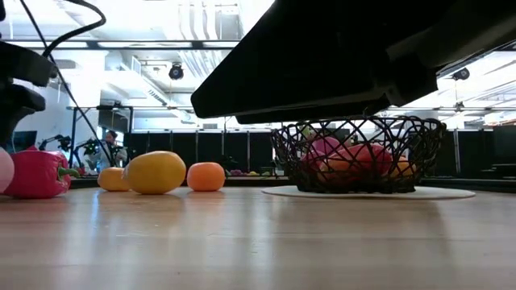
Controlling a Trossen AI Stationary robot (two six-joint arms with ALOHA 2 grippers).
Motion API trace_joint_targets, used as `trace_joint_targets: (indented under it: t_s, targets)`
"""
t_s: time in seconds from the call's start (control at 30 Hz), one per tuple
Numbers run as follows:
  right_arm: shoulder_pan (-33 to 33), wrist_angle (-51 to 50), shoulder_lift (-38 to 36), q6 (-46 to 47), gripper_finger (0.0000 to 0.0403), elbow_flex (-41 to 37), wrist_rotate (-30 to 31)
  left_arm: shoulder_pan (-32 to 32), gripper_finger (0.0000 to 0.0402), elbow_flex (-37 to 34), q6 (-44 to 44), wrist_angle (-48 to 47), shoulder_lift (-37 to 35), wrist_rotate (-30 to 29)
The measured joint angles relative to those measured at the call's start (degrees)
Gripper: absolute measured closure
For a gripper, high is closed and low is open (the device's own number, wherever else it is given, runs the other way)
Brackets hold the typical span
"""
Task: Build produce basket
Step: Put the peach into the black basket
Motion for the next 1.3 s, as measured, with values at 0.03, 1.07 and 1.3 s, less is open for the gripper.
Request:
trace_joint_targets:
  t_s: [0.03, 1.07, 1.3]
  targets:
    - [0.0, 0.0, 0.0, 0.0, 0.0170, 0.0, 0.0, 0.0, 0.0058, 0.0, 0.1, 0.5, 0.5, -0.5]
    - [5.2, -3.5, -2.8, -3.4, 0.0170, 0.0, 8.1, 0.0, 0.0090, 7.8, 6.7, 10.7, 10.3, -12.4]
    - [7.0, -7.9, -3.4, 0.2, 0.0170, -0.1, 12.2, 0.2, 0.0090, 6.8, 9.2, 36.2, 10.2, -18.4]
